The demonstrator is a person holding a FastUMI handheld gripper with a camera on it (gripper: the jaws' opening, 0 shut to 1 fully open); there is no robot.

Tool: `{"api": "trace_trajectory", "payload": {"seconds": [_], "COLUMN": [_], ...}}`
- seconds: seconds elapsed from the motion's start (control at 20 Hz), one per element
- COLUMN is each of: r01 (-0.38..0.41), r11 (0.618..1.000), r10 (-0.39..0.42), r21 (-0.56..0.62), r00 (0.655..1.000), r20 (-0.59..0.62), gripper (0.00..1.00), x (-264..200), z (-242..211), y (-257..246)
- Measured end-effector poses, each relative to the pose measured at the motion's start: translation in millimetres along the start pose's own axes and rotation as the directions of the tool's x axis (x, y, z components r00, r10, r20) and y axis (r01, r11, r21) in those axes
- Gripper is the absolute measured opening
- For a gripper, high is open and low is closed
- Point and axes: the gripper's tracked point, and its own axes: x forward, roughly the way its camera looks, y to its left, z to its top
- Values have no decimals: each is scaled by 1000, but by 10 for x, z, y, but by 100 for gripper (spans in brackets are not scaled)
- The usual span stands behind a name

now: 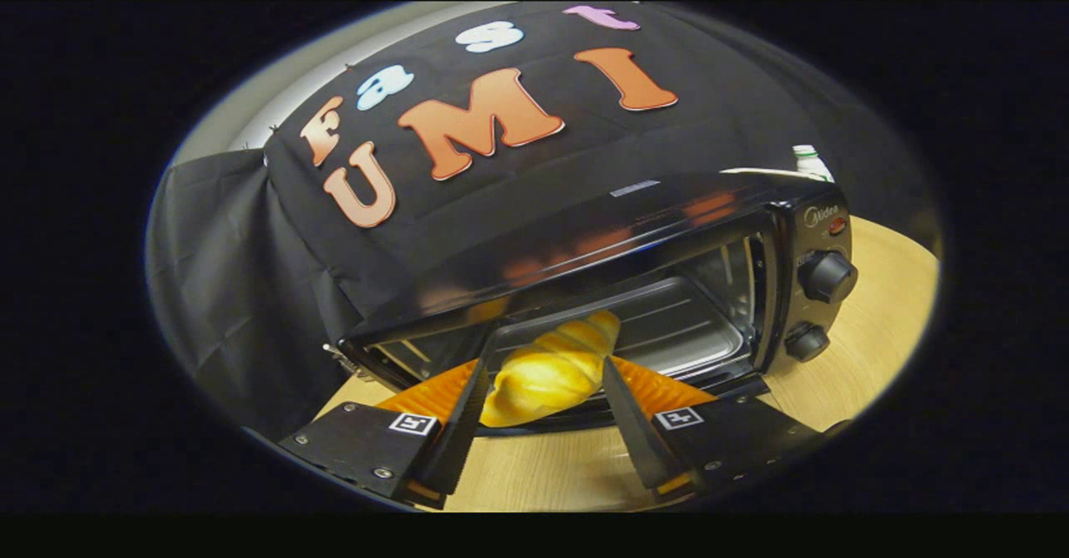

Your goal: Open the toaster oven, put the food inside, and close the toaster oven door.

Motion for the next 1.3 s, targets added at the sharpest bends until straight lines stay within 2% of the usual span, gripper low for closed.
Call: {"api": "trace_trajectory", "payload": {"seconds": [0.15,0.3,0.55,0.85,1.2,1.25,1.3], "r01": [-5,3,19,20,66,57,48], "r11": [1000,996,989,989,990,990,990], "r10": [5,-3,-33,-54,-108,-97,-92], "r21": [-22,-87,-149,-147,-127,-126,-130], "r00": [1000,1000,995,970,928,936,930], "r20": [9,8,-92,-236,-358,-338,-356], "gripper": [86,87,88,89,89,89,89], "x": [-233,-564,-1092,-1595,-1473,-1372,-1369], "z": [43,-37,-463,-1056,-1467,-1433,-1421], "y": [21,0,-161,-409,-779,-747,-724]}}
